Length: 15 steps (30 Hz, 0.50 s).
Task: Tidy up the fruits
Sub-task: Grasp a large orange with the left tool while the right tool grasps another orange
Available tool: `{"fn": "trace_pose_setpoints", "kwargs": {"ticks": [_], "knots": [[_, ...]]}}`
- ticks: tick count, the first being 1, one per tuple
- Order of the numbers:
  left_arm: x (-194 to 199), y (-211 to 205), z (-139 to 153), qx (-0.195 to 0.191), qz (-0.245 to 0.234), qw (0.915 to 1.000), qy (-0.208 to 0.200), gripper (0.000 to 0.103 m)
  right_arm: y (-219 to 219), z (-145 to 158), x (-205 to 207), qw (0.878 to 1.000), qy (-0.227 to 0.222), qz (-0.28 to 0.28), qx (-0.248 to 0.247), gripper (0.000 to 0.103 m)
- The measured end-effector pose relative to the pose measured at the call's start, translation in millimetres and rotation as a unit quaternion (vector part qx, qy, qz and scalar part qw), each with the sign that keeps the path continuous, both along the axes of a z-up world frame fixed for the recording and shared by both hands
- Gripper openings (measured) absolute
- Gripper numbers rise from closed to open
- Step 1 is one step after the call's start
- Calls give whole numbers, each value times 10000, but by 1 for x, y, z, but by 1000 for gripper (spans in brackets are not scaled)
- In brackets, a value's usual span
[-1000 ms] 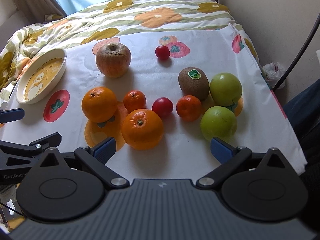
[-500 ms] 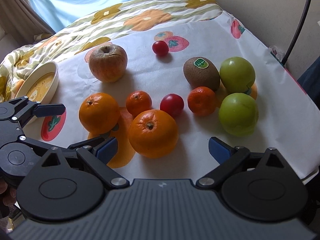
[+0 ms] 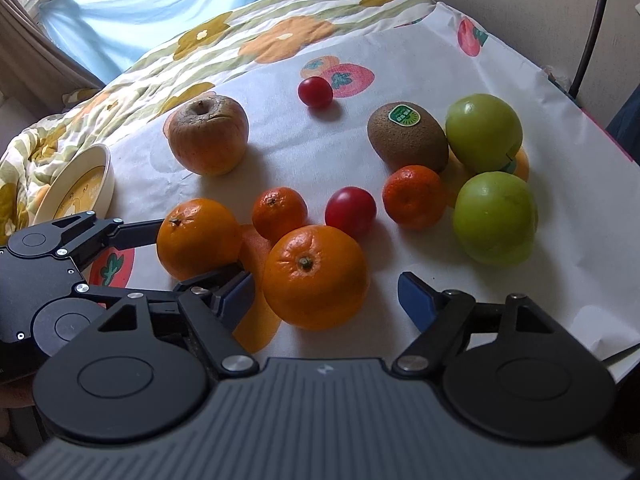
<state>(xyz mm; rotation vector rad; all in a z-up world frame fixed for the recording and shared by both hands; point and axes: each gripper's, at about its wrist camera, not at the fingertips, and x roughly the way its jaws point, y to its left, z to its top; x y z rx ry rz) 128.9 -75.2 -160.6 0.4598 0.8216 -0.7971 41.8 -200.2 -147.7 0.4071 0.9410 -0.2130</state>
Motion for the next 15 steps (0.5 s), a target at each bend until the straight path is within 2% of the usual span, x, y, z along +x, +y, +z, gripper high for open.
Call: {"fn": "trace_pose_setpoints", "kwargs": {"ticks": [8, 15], "knots": [[-5, 2, 1, 92, 111, 9999, -68, 66, -2, -5, 6, 9999, 57, 1, 107, 86], [-8, 13, 2, 87, 602, 9981, 64, 66, 4, -5, 12, 9996, 57, 279, -90, 85]]}}
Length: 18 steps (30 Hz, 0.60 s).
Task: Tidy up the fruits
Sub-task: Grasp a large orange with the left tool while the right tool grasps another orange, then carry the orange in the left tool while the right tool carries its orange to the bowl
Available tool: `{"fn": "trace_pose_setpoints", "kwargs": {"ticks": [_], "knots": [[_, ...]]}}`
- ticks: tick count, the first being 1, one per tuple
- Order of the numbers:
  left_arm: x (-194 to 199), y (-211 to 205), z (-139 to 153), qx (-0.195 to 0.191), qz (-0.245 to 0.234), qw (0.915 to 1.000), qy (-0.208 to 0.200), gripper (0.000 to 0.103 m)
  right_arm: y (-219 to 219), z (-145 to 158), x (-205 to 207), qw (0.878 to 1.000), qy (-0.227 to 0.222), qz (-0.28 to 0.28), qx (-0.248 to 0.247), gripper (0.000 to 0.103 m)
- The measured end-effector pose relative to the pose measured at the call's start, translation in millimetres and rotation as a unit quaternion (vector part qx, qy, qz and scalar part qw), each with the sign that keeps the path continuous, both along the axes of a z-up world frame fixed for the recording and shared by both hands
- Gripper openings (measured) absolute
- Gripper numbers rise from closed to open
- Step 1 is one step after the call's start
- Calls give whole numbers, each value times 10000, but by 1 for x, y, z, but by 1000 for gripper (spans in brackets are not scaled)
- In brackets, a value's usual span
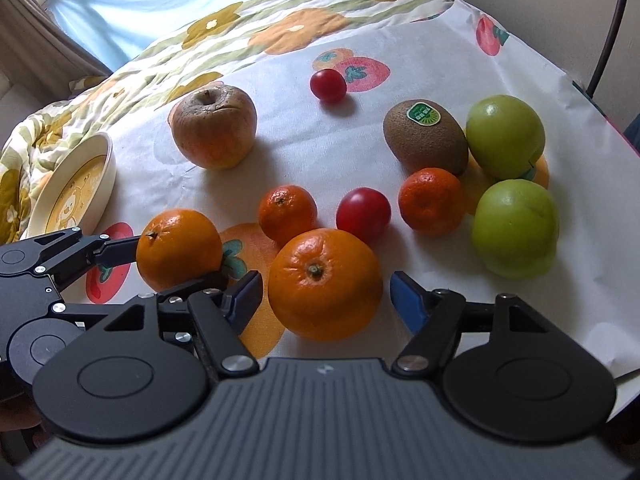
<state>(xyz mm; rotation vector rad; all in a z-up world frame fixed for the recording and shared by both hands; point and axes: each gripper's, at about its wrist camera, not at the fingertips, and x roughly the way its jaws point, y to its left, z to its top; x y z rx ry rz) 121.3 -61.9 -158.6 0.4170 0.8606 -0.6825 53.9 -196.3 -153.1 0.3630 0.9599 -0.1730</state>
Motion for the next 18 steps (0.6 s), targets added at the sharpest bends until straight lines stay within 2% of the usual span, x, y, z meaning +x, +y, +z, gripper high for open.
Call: {"fn": "trace_pose_setpoints", "kwargs": {"ticks": [4, 12, 18], "knots": [[-6, 6, 0, 15, 172, 9998, -27, 66, 3, 0, 3, 9996, 3, 223, -176, 75], [-16, 9, 4, 53, 552, 9985, -26, 66, 5, 4, 4, 9975, -66, 622, -341, 74], [-29, 21, 23, -64, 1073, 9942, -37, 66, 7, 26, 4, 9951, -237, 898, -327, 74]]}}
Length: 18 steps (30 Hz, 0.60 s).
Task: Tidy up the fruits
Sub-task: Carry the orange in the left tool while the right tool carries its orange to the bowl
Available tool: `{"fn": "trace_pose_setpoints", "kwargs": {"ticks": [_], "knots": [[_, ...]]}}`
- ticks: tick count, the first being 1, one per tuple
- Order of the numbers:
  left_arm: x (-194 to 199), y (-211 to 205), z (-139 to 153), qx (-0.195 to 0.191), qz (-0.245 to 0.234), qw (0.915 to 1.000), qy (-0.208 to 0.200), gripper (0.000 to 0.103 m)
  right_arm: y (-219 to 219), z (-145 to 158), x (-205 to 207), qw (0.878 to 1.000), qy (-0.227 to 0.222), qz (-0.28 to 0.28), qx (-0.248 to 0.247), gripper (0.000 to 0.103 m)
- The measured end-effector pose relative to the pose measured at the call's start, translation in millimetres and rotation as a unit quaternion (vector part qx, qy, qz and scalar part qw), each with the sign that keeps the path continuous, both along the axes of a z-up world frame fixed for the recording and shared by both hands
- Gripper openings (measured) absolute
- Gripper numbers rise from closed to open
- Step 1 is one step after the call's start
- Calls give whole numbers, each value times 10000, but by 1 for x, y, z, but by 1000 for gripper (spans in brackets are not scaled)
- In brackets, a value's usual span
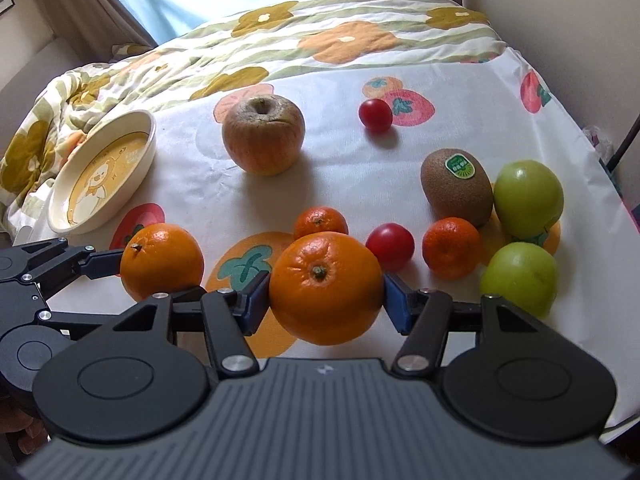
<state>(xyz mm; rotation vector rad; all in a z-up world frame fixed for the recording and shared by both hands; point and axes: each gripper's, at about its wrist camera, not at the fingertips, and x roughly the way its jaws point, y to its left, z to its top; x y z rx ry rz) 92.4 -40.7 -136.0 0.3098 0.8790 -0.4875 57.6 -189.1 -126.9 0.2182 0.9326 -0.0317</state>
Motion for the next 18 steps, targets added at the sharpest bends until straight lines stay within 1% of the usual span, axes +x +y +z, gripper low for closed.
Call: {"fn": "trace_pose_setpoints", "kwargs": {"ticks": [5, 11, 14, 18], "knots": [[-11, 12, 24, -99, 544, 9985, -49, 66, 6, 23, 1, 9993, -144, 344, -1, 74], [-22, 32, 58, -125, 1178, 9927, -232, 66, 20, 52, 6, 9956, -278, 891, -21, 74], [-21, 45, 72, -85, 1430, 9889, -384, 66, 32, 65, 13, 9922, -375, 1189, -35, 74], [-10, 67, 85, -28, 1666, 9845, -546, 66, 53, 79, 25, 9869, -543, 1519, -67, 74]]}}
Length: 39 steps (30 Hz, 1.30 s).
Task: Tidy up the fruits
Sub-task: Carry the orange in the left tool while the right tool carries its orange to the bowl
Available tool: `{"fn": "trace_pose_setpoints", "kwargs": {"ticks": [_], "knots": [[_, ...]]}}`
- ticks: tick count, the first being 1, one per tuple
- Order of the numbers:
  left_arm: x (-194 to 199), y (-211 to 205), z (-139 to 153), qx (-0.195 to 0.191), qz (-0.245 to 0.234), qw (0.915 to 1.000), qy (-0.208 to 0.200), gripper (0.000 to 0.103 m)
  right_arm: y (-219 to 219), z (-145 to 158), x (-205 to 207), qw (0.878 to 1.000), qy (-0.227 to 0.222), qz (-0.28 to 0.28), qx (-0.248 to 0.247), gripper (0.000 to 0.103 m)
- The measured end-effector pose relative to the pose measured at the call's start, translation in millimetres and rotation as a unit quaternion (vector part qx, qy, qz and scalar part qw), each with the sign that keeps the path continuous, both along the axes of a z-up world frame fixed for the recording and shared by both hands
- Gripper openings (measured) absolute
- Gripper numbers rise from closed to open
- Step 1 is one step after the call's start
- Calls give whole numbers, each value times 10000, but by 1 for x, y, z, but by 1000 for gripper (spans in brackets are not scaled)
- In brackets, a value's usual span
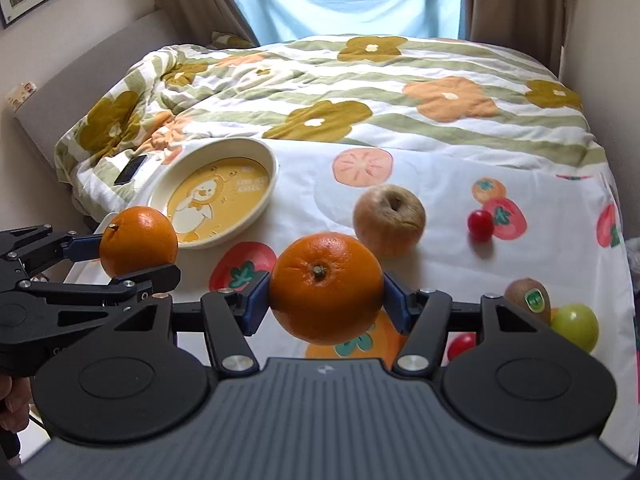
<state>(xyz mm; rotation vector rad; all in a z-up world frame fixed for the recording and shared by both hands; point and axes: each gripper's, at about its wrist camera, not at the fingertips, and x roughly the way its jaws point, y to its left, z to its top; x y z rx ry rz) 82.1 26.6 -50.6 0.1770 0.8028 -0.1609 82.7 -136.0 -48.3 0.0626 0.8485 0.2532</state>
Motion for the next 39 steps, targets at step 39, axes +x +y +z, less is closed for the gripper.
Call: {"fn": "trace_pose_setpoints", "kwargs": {"ticks": [39], "knots": [[201, 94, -86, 393, -648, 9961, 449, 65, 142, -45, 193, 9994, 123, -266, -209, 74]]}}
